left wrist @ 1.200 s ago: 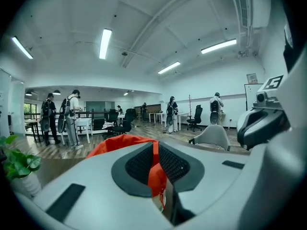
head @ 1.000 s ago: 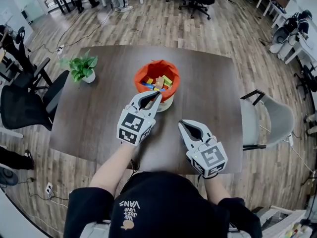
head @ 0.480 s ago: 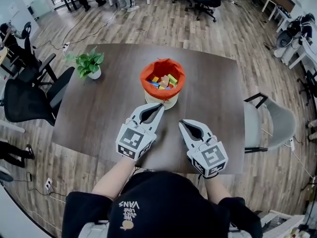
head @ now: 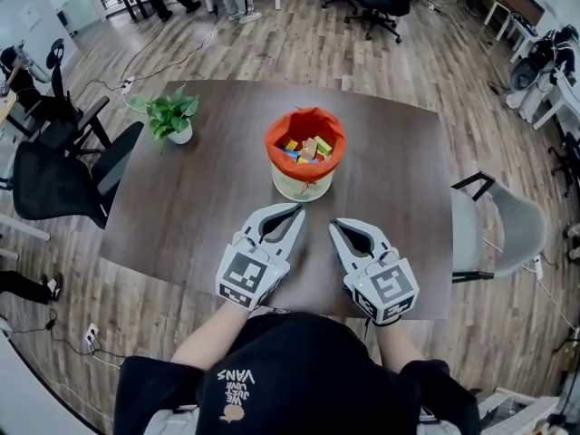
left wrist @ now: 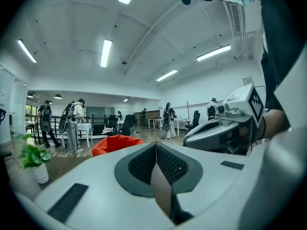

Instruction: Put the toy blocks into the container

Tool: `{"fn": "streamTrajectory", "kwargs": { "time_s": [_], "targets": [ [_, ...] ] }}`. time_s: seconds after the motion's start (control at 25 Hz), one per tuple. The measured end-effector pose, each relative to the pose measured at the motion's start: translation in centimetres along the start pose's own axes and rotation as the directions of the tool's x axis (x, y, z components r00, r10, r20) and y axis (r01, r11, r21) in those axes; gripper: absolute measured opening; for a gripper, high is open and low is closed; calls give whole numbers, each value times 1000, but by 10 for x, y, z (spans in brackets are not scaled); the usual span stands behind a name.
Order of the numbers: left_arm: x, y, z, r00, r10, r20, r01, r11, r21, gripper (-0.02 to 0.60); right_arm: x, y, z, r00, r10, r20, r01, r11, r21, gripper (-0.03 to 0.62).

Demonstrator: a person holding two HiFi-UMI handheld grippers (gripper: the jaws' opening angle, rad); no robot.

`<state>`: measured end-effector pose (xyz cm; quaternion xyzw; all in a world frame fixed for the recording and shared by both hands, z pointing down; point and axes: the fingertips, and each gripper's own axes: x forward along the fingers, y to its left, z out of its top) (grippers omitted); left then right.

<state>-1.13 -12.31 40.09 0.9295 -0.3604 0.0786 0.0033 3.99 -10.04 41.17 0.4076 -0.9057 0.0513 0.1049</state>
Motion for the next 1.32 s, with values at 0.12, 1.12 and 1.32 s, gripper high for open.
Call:
{"fn": "streamTrajectory", "kwargs": {
  "time_s": [0.12,1.12,1.32],
  "targets": [
    [-2,-1,-1,1000,1,2,-1,1000,5,14,0,1,0,1000,-5,-5,5,1000,-5,18],
    [-6,-4,3,1000,-14,19,14,1000,-9,11,3,-3,-3,999,-21,-30,21,1000,-7,17],
    [-7,-2,-1,1000,-14,15,14,1000,-8,12,6,-2,-4,999,-17,-33,16,1000,-8,17]
  ]
}}
